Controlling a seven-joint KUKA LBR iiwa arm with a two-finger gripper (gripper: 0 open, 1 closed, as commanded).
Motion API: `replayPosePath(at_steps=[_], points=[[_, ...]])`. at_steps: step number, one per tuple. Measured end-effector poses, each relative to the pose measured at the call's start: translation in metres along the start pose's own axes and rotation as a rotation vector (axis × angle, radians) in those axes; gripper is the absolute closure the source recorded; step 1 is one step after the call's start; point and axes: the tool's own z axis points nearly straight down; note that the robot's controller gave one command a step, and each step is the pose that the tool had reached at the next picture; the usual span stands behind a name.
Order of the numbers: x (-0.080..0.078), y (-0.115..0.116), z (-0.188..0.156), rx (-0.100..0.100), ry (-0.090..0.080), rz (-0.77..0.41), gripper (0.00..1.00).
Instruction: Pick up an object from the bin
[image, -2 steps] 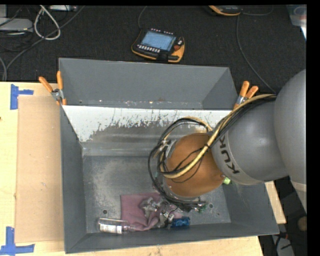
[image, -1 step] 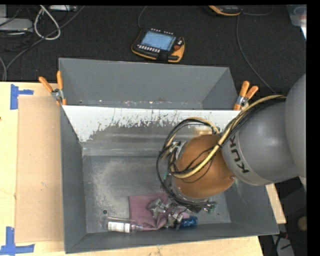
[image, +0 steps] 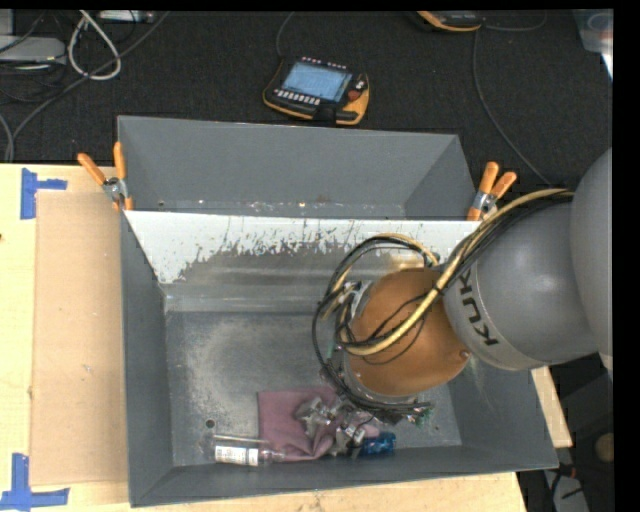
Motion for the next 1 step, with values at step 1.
replayPosePath(at_steps=[1], points=[[0.0, 0.0008, -0.01, -0.001, 0.0, 0.003, 1.0]])
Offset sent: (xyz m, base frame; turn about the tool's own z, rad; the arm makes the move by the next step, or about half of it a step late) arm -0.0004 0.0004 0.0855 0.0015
